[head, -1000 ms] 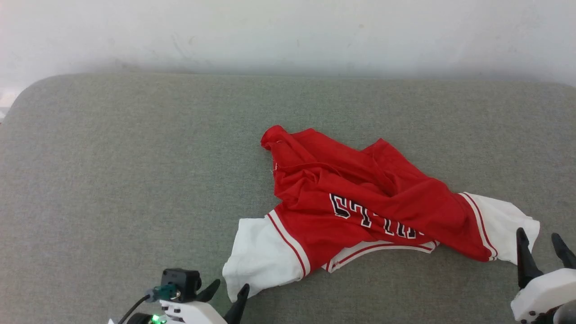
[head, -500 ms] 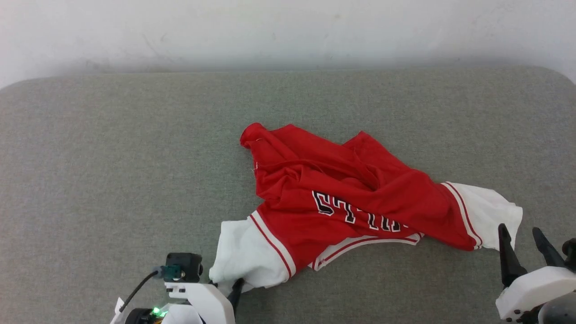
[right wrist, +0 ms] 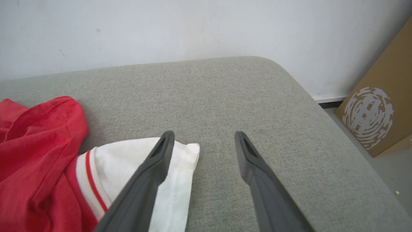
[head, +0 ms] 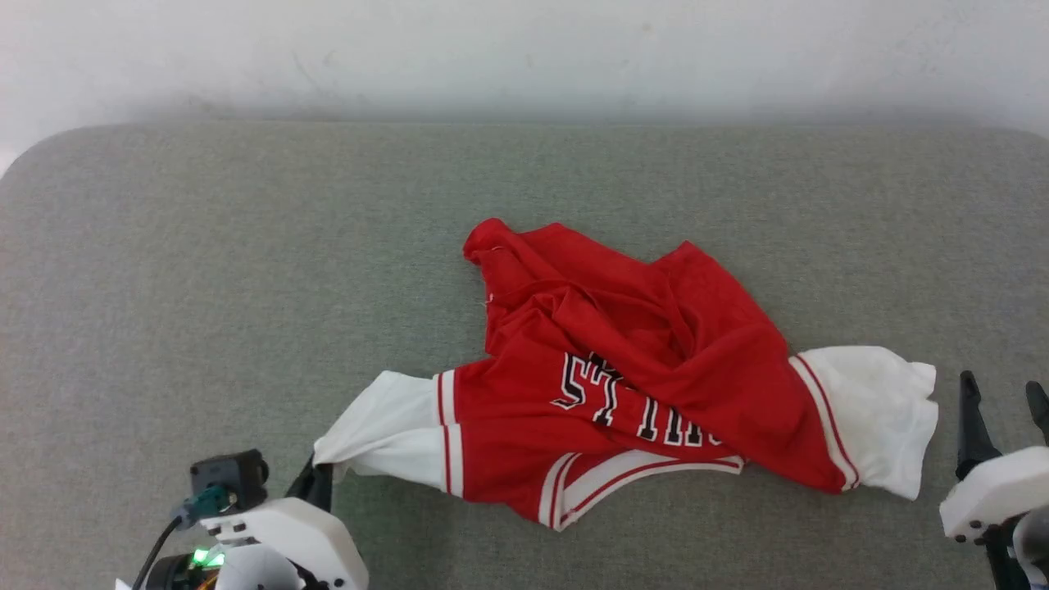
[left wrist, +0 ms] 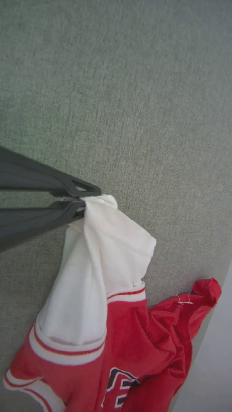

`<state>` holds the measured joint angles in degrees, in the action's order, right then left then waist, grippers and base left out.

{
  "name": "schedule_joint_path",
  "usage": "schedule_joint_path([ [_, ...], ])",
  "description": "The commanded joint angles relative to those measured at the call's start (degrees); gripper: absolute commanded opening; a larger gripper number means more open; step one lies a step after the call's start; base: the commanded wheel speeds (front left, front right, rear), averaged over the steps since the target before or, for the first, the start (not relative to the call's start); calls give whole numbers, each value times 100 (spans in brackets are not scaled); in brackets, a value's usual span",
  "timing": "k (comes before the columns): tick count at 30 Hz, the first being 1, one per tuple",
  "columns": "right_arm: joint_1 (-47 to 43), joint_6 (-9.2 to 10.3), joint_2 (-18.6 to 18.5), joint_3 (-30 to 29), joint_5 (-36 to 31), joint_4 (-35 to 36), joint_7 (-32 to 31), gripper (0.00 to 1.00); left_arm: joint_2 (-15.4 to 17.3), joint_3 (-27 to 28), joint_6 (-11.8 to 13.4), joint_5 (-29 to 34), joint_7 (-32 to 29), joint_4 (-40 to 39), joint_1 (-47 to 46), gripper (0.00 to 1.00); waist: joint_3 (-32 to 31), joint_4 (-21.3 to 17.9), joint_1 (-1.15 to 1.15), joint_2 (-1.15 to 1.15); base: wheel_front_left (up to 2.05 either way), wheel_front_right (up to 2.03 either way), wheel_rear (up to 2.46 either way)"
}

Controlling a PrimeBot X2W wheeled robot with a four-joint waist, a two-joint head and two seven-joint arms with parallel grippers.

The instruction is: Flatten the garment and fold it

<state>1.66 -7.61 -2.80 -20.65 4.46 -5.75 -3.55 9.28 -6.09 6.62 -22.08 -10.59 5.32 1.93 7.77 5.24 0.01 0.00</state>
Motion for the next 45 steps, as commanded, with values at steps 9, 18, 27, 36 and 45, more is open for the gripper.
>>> schedule_joint_path([
  [9, 1033, 12, -8, -248, -276, -1015, -1439, 100, 50, 59, 39, -29, 142, -17, -36, 0, 183, 380, -1, 0, 0, 0, 0],
  [18, 1460, 12, -8, -155, -577, -1494, -3334, 35, 11, -52, -30, -69, 194, 93, -170, 0, 334, 451, -1, 0, 0, 0, 0],
  [27, 914, 12, -8, -176, -24, -440, -2740, 0, 11, 11, -104, -239, 340, 11, -112, 0, -38, 376, -1, 0, 0, 0, 0],
  [36, 30, 12, -8, -140, 790, 696, -1698, 0, -181, 467, -399, -1250, 375, -1167, -16, 0, -474, 137, -1, 0, 0, 0, 0],
  [45, 357, 12, -76, 317, 467, 2336, -2548, 0, 191, 708, -459, -1764, -353, -2403, -733, 0, -480, -39, -1, 0, 0, 0, 0],
])
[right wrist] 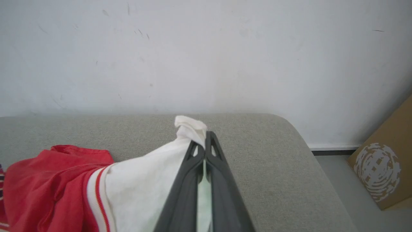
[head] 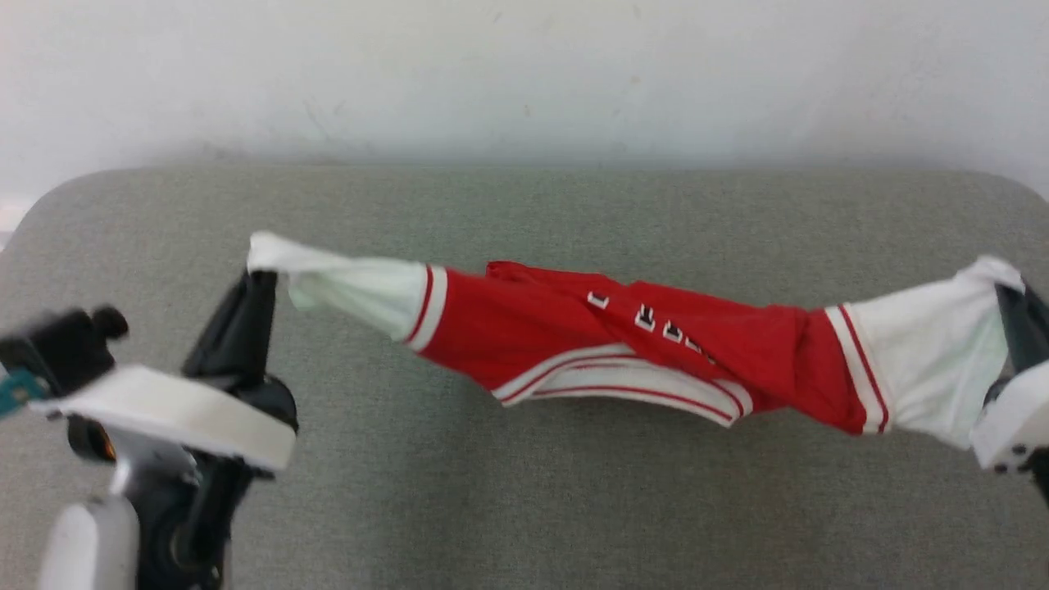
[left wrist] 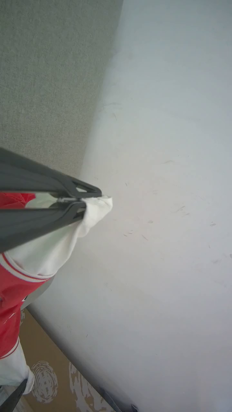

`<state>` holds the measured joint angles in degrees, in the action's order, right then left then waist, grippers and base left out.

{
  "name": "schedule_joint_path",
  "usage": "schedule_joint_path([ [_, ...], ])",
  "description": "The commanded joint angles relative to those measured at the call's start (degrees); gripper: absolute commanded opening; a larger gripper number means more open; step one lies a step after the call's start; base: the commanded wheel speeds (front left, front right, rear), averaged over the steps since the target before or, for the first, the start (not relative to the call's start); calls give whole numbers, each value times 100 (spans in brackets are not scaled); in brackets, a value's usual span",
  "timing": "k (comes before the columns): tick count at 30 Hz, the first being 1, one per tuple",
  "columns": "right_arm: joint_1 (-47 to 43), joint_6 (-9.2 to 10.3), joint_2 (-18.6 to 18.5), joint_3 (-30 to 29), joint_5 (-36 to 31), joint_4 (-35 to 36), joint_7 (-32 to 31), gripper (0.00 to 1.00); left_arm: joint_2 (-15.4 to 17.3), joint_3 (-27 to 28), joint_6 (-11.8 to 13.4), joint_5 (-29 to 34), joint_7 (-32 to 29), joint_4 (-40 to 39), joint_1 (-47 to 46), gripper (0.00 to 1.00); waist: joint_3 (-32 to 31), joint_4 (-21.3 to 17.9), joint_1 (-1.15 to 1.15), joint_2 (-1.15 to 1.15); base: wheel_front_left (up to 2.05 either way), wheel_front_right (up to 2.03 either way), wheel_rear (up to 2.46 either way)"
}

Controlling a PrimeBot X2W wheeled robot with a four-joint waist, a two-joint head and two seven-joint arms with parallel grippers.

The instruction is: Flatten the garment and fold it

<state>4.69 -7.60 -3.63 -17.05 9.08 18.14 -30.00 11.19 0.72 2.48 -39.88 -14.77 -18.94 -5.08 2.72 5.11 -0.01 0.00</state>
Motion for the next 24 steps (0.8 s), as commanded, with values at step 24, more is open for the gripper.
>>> schedule_joint_path([
  [24, 6650, 11, -848, 742, 43, -2549, -1136, 0, 1149, 1086, 962, -294, -516, 2299, -5912, 0, 2753, -526, 1, 0, 0, 0, 0],
])
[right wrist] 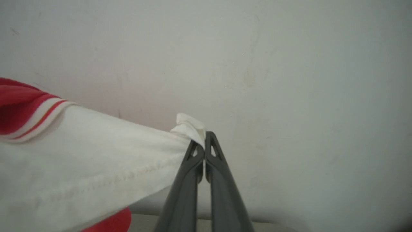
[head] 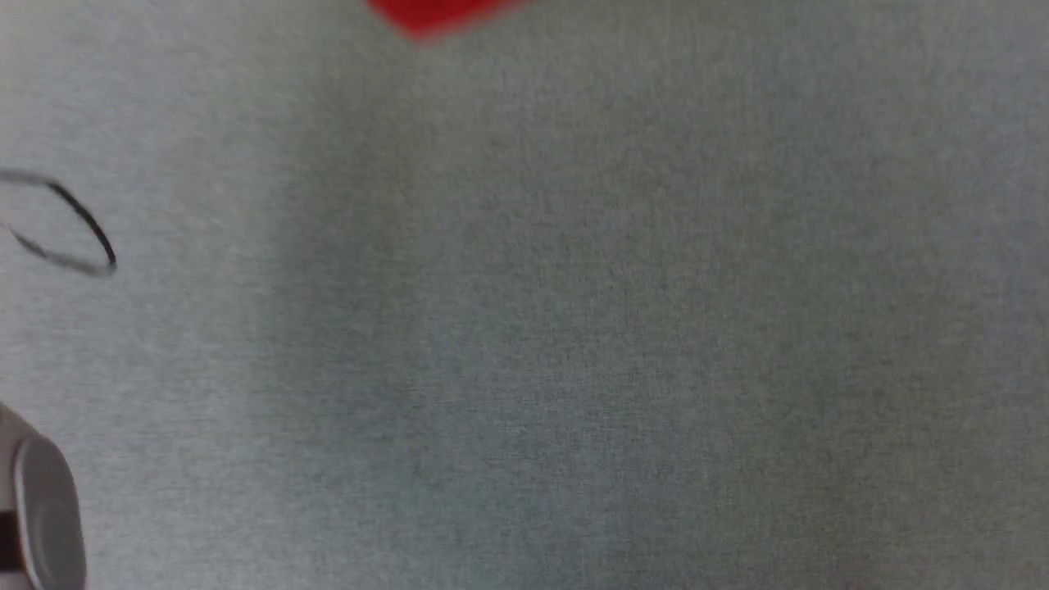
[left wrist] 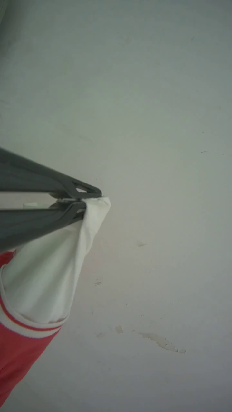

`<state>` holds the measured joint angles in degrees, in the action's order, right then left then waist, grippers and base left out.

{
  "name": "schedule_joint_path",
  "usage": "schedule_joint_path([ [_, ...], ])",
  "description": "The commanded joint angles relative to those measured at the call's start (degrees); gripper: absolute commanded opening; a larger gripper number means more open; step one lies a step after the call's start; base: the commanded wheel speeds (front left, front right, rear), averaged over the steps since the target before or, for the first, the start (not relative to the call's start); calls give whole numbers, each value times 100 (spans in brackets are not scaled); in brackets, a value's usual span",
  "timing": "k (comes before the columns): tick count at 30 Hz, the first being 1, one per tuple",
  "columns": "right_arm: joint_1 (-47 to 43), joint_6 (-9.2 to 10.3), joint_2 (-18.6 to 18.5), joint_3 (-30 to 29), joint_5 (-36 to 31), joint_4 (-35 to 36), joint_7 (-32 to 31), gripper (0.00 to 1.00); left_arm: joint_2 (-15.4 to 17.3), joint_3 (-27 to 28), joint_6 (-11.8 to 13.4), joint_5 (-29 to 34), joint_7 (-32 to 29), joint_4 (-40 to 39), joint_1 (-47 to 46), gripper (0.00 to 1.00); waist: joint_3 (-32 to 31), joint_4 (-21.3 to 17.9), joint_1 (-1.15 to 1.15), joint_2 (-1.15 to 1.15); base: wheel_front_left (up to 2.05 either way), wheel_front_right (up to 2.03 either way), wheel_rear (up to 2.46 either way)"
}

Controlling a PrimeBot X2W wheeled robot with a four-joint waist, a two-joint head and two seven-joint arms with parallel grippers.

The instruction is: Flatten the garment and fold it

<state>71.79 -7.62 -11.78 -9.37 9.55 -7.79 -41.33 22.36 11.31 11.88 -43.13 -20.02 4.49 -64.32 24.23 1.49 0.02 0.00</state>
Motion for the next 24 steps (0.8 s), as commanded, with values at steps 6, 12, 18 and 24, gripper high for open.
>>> schedule_joint_path([
  [6, 1067, 13, 215, -265, -534, -791, 459, 0, 21, 208, 170, 80, 479, 513, -647, 0, 1007, -150, -2, 0, 0, 0, 0],
  [12, 1567, 13, 453, -488, -698, -1255, 990, 0, 0, 291, -32, 20, 888, 869, -899, 0, 1223, -96, -2, 0, 0, 0, 0],
  [18, 1007, 13, 463, -72, -592, -1810, 666, 0, 152, -81, -453, 285, 926, 1234, -440, 0, 1055, -48, -2, 0, 0, 0, 0],
  [24, -249, 13, 105, 734, 43, -1785, -26, 0, 335, -499, -857, 558, 751, 1283, 587, 0, 479, -8, -2, 0, 0, 0, 0],
])
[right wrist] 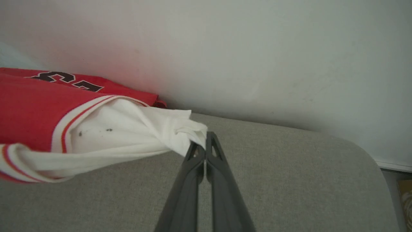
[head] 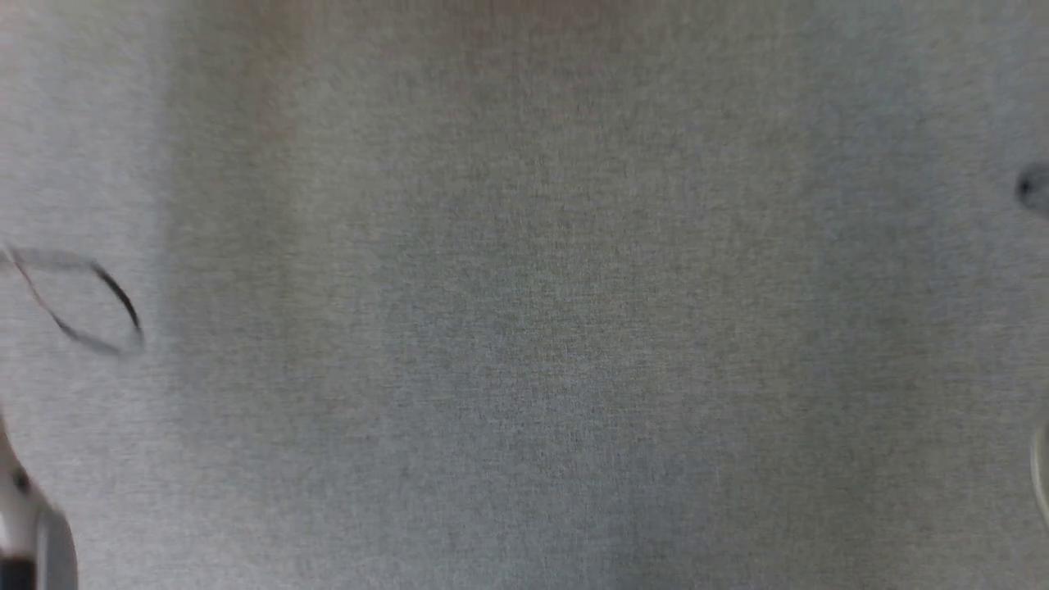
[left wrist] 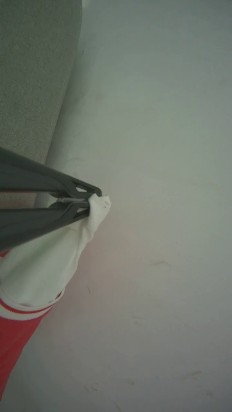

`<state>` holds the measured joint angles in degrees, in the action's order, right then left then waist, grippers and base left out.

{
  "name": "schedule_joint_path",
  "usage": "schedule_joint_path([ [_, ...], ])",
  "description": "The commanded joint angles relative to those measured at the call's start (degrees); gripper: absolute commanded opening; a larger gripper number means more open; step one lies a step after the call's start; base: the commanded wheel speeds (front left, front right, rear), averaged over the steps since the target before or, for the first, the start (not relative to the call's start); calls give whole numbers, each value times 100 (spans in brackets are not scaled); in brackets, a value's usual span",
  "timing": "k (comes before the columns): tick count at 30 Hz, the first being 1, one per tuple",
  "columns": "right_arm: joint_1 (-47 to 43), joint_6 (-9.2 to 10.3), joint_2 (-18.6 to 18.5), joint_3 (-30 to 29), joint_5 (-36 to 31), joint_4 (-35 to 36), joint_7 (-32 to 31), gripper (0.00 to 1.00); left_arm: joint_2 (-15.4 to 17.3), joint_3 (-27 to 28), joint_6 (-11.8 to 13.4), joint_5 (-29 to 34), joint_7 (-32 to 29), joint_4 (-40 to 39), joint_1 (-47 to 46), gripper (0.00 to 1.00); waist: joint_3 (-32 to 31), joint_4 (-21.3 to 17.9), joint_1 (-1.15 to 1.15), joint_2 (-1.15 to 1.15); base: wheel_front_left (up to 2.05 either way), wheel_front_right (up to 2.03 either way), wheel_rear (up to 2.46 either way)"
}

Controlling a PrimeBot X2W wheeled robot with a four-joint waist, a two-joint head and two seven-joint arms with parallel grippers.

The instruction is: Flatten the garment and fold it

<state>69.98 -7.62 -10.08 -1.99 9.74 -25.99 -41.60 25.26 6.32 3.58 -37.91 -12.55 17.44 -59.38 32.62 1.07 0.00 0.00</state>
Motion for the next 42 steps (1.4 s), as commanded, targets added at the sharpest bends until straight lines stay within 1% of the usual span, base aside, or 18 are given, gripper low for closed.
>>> schedule_joint_path([
  [1, -330, 13, -166, 133, 155, 132, -102, 0, 55, -51, -82, 31, -83, -63, 338, 0, -479, 53, 0, 0, 0, 0, 0],
  [4, -1170, 13, -423, 379, 554, 517, -347, 0, 77, -192, -171, 41, -349, -335, 1198, 0, -886, 94, 0, 0, 0, 0, 0],
  [7, -2047, 13, -653, 507, 812, 995, -577, 0, 65, -336, -177, -3, -748, -753, 2188, 0, -1278, 129, 0, 0, 0, 0, 0],
  [9, -2638, 13, -740, 483, 952, 1367, -721, 0, 62, -427, -107, -8, -1032, -1121, 2878, 0, -1509, 164, 0, 0, 0, 0, 0],
  [12, -3472, 13, -775, 332, 1082, 1952, -896, 0, 35, -456, 50, -98, -1400, -1710, 3843, 0, -1757, 213, 0, 0, 0, 0, 0],
  [15, -4219, 13, -781, 132, 1046, 2457, -983, 0, 10, -431, 200, -180, -1643, -2211, 4684, 0, -1950, 268, 0, 0, 0, 0, 0],
  [18, -4893, 13, -640, -150, 930, 2837, -985, 0, 19, -406, 378, -184, -1858, -2605, 5446, 0, -2114, 334, 0, 0, 0, 0, 0],
  [21, -5539, 13, -386, -480, 815, 3136, -1002, 0, -54, -399, 529, -250, -2026, -2871, 6084, 0, -2252, 421, 0, 0, 0, 0, 0],
  [26, -6470, 13, 256, -982, 587, 3562, -989, 0, -239, -403, 734, -335, -2130, -2994, 6961, 0, -2402, 494, 0, 0, 0, 0, 0],
  [30, -7129, 13, 545, -1219, 341, 3710, -1017, 0, -426, -420, 874, -320, -2026, -2955, 7413, 0, -2476, 527, 0, 0, 0, 0, 0],
  [34, -7637, 13, 679, -1457, 136, 3668, -946, 0, -645, -458, 936, -296, -1790, -2860, 7672, 0, -2506, 558, 0, 0, 0, 0, 0],
  [36, -7820, 13, 709, -1566, 180, 3559, -849, 0, -711, -495, 941, -257, -1684, -2771, 7735, 0, -2518, 575, 0, 0, 0, 0, 0],
  [38, -7964, 13, 715, -1598, 383, 3353, -672, 0, -764, -515, 966, -202, -1574, -2686, 7769, 0, -2528, 571, 0, 0, 0, 0, 0],
  [42, -8083, 13, 718, -1580, 608, 2843, -134, 0, -865, -562, 988, -128, -1379, -2565, 7796, 0, -2548, 555, 0, 0, 0, 0, 0],
])
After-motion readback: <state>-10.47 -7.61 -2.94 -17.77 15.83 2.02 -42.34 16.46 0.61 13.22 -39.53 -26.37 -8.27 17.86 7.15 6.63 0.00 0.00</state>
